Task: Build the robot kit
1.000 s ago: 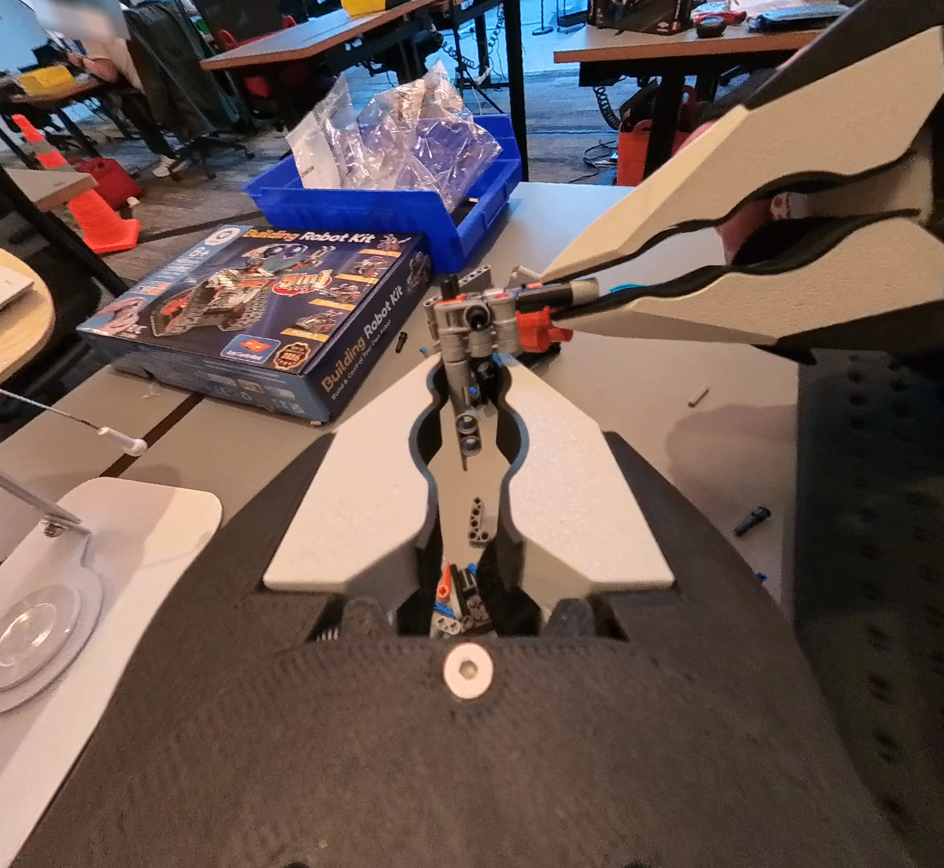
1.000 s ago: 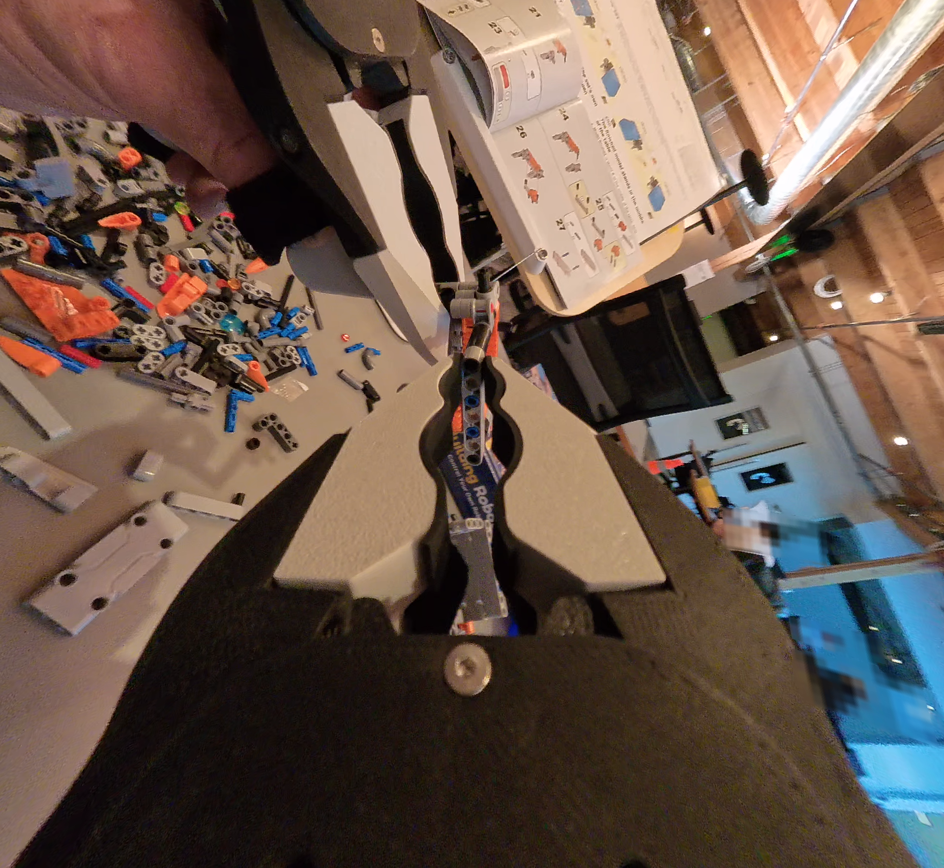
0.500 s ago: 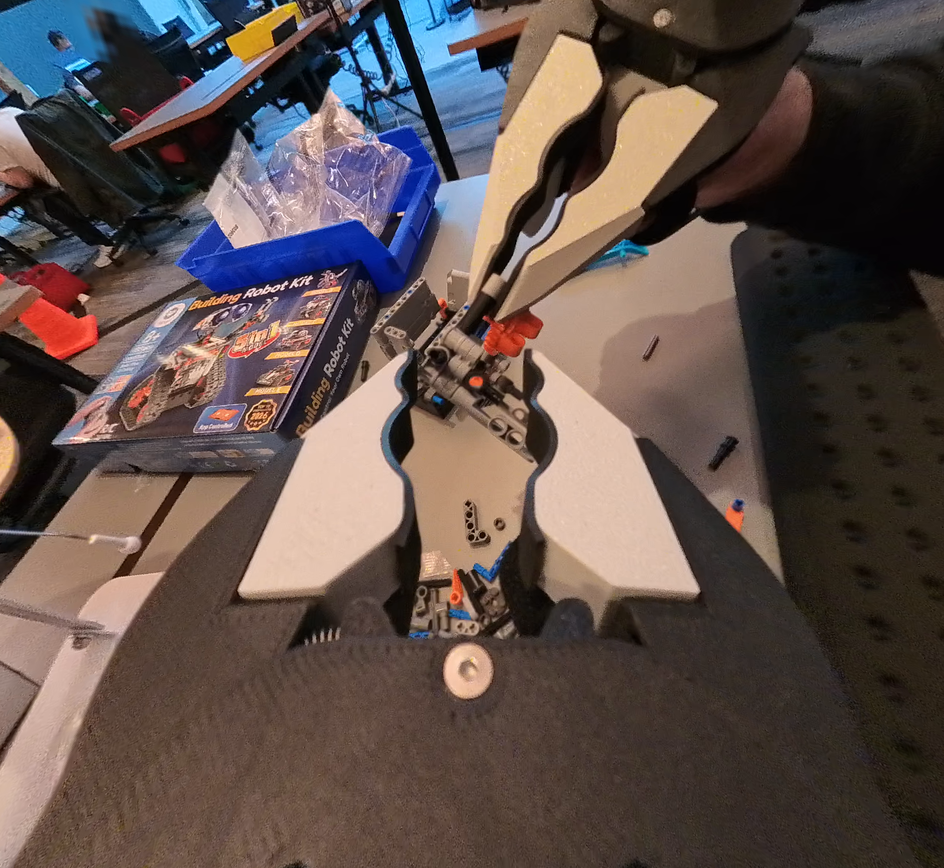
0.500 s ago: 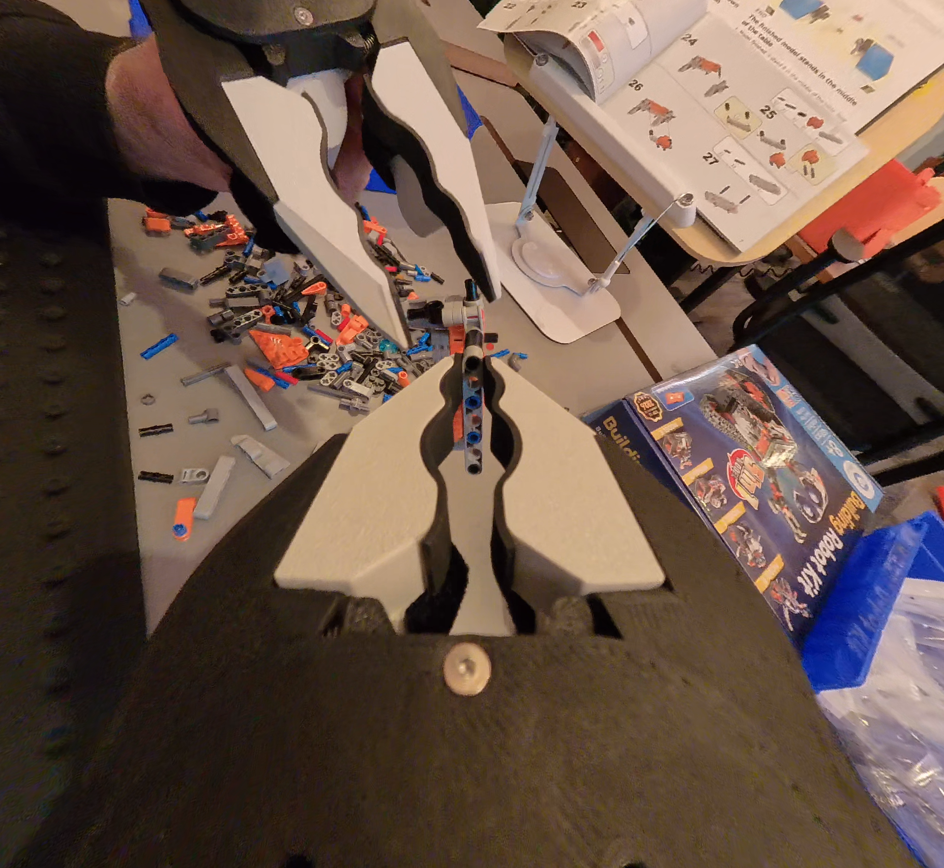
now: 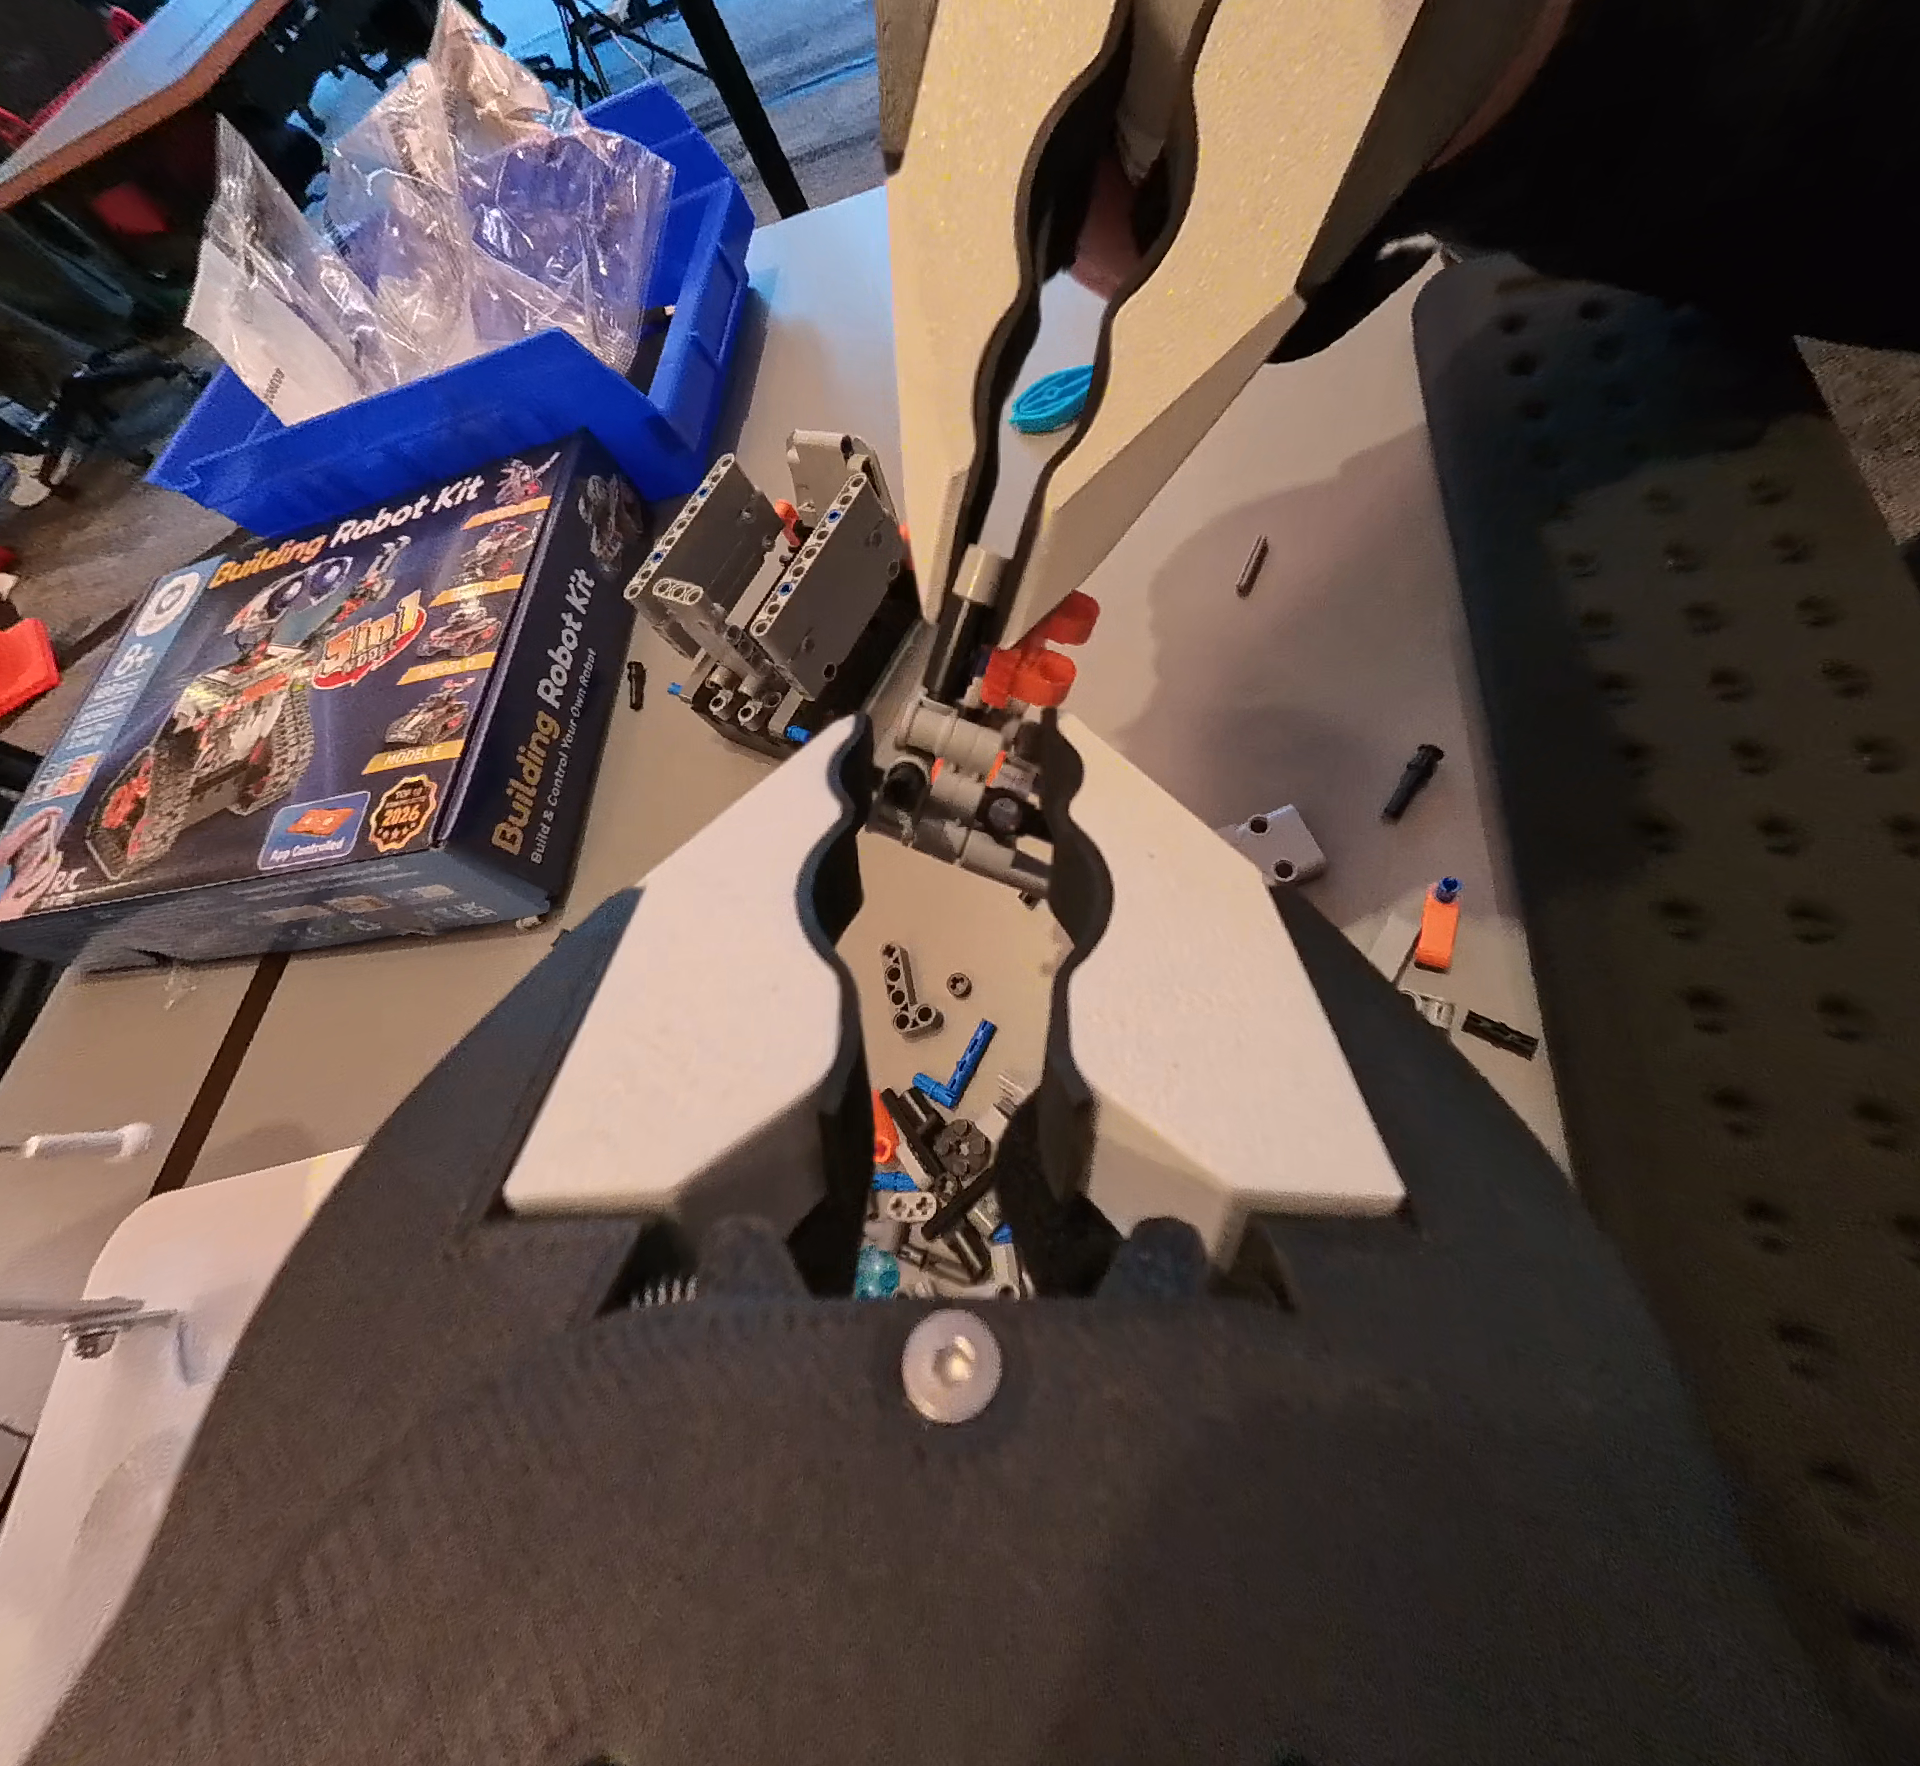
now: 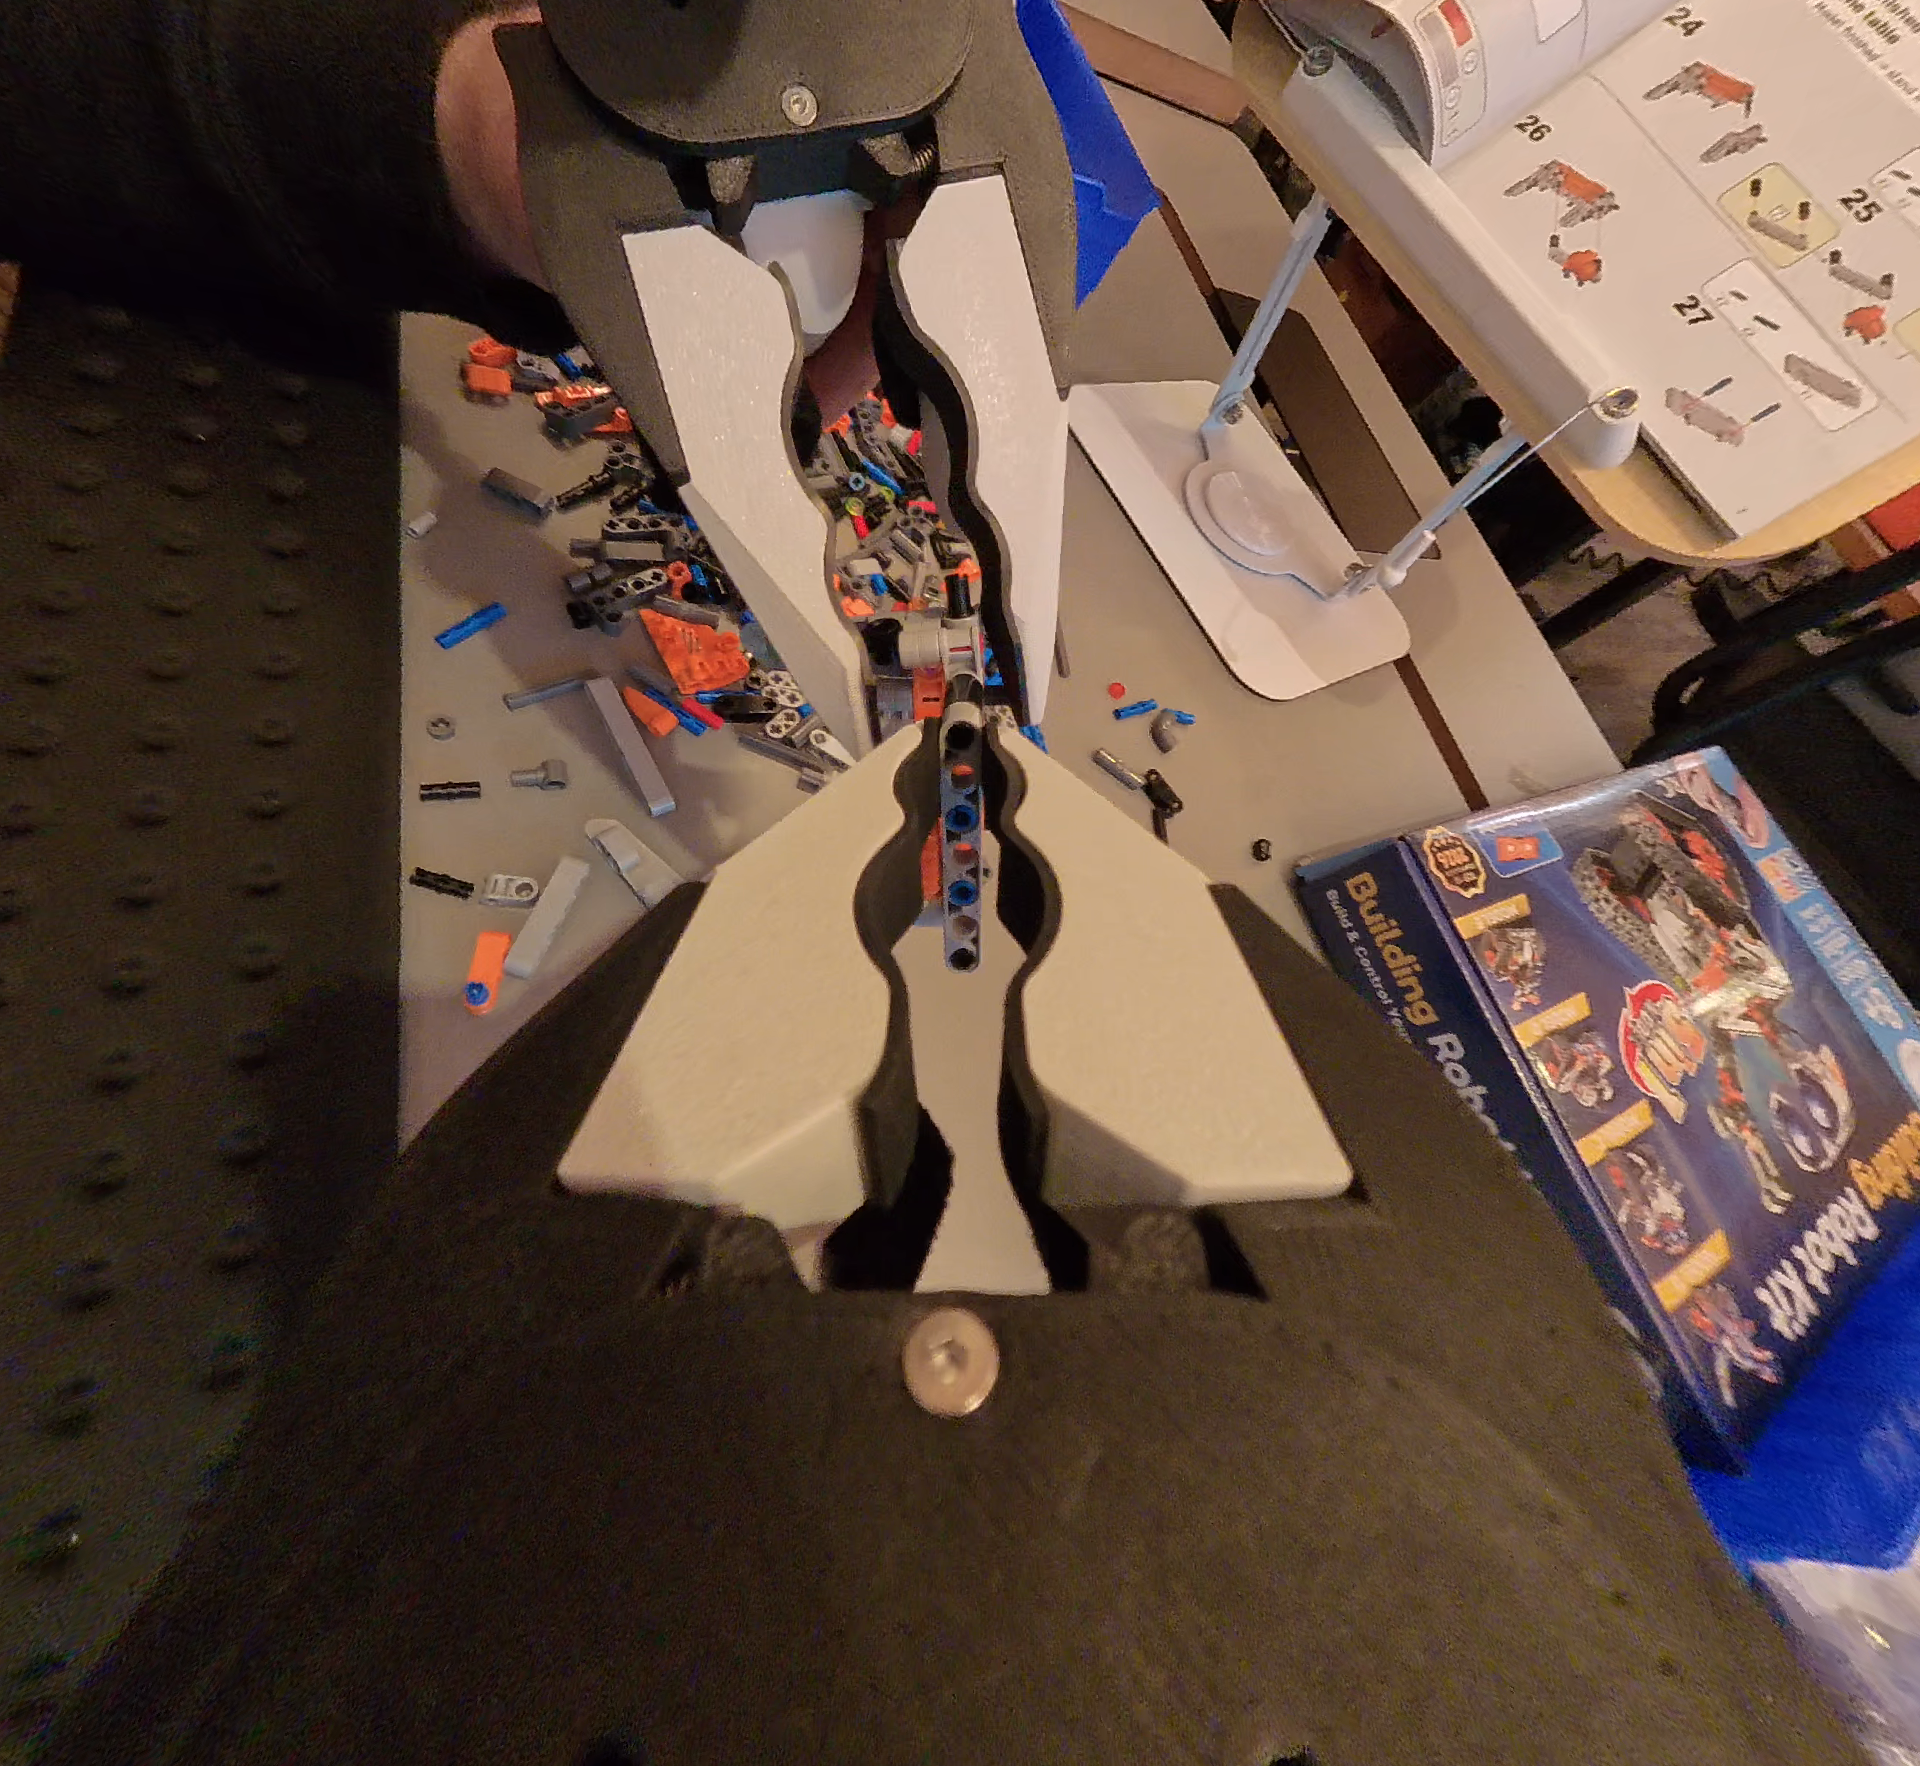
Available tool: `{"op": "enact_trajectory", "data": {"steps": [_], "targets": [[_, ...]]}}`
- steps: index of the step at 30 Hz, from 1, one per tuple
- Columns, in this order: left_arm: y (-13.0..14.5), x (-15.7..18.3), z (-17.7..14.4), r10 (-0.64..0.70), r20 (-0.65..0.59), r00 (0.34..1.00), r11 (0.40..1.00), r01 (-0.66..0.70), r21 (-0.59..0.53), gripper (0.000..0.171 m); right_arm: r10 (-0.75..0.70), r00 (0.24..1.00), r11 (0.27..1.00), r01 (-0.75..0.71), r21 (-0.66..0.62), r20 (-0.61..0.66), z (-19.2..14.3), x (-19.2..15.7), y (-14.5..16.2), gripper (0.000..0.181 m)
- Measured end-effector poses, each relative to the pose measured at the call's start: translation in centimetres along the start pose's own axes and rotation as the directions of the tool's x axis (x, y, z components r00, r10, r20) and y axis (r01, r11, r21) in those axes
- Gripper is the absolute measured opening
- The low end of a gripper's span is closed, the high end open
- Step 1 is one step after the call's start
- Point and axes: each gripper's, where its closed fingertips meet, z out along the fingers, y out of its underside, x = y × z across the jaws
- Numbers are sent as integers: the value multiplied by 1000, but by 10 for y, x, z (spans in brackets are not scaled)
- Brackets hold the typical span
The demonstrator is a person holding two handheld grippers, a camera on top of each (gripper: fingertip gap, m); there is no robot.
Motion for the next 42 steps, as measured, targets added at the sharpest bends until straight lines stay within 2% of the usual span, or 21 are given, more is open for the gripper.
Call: {"op": "enact_trajectory", "data": {"steps": [3, 8, 13, 17, 20, 29, 36, 42], "targets": [[-3, 3, -2, -19, -18, 1000, 999, 19, 29, 28, 33, 999, 999, -33, 31, 20, -1, -2, 0, 5], [3, 1, 4, 4, 24, 1000, 1000, -3, -21, 28, 79, 997, 996, -79, 35, 2, 1, -1, 7, 6], [8, -1, 7, 28, 65, 998, 997, -23, -71, 27, 37, 998, 999, -36, 15, -50, 4, -1, 8, 18], [6, 2, 8, 27, 59, 998, 998, -23, -63, 27, 20, 998, 999, -22, -39, -57, 10, -1, 19, 13], [4, 5, 7, 22, 45, 999, 998, -19, -52, 25, 23, 999, 999, -24, -31, -41, 12, -5, 19, 6], [6, 18, 9, 19, -21, 1000, 999, -20, -42, 25, 20, 999, 999, -19, -34, 38, 9, -16, 24, 5], [4, 33, 6, 7, -130, 991, 1000, -10, -26, 28, 3, 996, 998, 3, -67, 93, 5, -25, 35, 5], [18, 41, 15, 27, -152, 988, 992, -45, -119, 21, -44, 994, 990, 57, -129, 101, 8, -32, 42, 5]]}}
